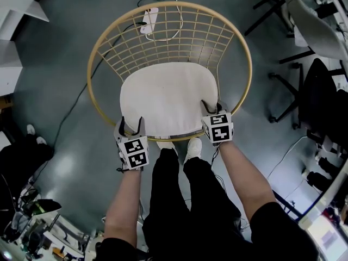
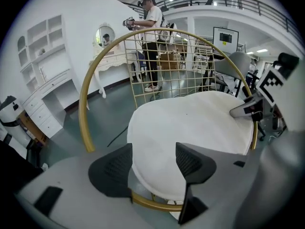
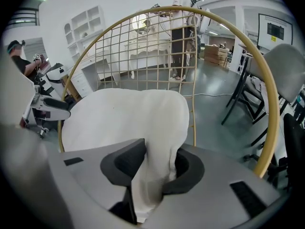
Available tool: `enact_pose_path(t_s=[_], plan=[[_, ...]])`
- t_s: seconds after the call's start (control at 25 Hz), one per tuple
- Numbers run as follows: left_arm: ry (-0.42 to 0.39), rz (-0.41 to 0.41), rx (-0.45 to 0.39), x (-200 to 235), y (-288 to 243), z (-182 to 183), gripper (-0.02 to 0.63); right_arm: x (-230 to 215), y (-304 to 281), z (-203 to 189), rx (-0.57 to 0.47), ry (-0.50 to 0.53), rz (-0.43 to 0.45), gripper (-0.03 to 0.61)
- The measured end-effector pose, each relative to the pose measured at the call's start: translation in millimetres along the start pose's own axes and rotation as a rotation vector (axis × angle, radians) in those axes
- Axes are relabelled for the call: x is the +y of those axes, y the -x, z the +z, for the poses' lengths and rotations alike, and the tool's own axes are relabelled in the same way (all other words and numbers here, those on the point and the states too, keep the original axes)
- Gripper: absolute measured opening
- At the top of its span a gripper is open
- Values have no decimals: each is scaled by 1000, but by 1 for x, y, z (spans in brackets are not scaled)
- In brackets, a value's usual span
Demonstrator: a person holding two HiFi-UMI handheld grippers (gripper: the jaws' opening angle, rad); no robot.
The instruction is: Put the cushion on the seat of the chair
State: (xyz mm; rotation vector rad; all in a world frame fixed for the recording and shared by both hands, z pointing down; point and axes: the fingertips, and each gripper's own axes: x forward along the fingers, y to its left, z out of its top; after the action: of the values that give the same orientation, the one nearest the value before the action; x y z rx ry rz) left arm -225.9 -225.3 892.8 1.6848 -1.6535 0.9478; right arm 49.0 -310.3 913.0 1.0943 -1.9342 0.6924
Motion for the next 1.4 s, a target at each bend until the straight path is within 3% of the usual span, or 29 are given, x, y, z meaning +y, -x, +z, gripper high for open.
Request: enact_pose_path(t_s=[0.2, 0.32, 0.44, 0.48, 0.52, 0.56, 0.72, 0.84, 1.08, 1.16, 1.2, 1.28, 1.32, 1.4], plan=[[8, -47, -25, -14, 0, 7, 214, -3, 0, -1, 14, 20, -40, 161], [10, -72, -50, -19, 3, 15, 114, -5, 1, 1, 6, 21, -63, 189], [10, -90, -72, -23, 6, 21, 61, -8, 3, 3, -1, 23, -89, 229], [11, -94, -76, -23, 7, 23, 61, -9, 4, 4, 0, 24, -102, 262], [12, -96, -80, -24, 7, 25, 58, -10, 3, 4, 3, 25, -115, 350], [13, -98, -83, -24, 7, 26, 48, -11, 3, 4, 6, 25, -125, 377], [13, -108, -96, -25, 7, 30, 34, -15, 2, 4, 3, 20, -158, 388], [7, -118, -101, -27, 8, 31, 31, -19, 2, 2, 1, 34, -187, 480], [8, -122, -107, -28, 12, 32, 31, -14, 4, 11, -33, 88, -190, 497], [10, -123, -114, -29, 14, 34, 31, -9, 7, 16, -45, 84, -164, 484], [11, -124, -119, -29, 15, 37, 31, -6, 10, 18, -50, 87, -145, 444], [11, -127, -133, -30, 18, 42, 31, 0, 16, 25, -74, 100, -114, 250], [10, -127, -141, -31, 20, 46, 31, 3, 21, 30, -87, 102, -101, 36], [9, -129, -156, -31, 25, 53, 29, 11, 29, 39, -106, 105, -64, 14]])
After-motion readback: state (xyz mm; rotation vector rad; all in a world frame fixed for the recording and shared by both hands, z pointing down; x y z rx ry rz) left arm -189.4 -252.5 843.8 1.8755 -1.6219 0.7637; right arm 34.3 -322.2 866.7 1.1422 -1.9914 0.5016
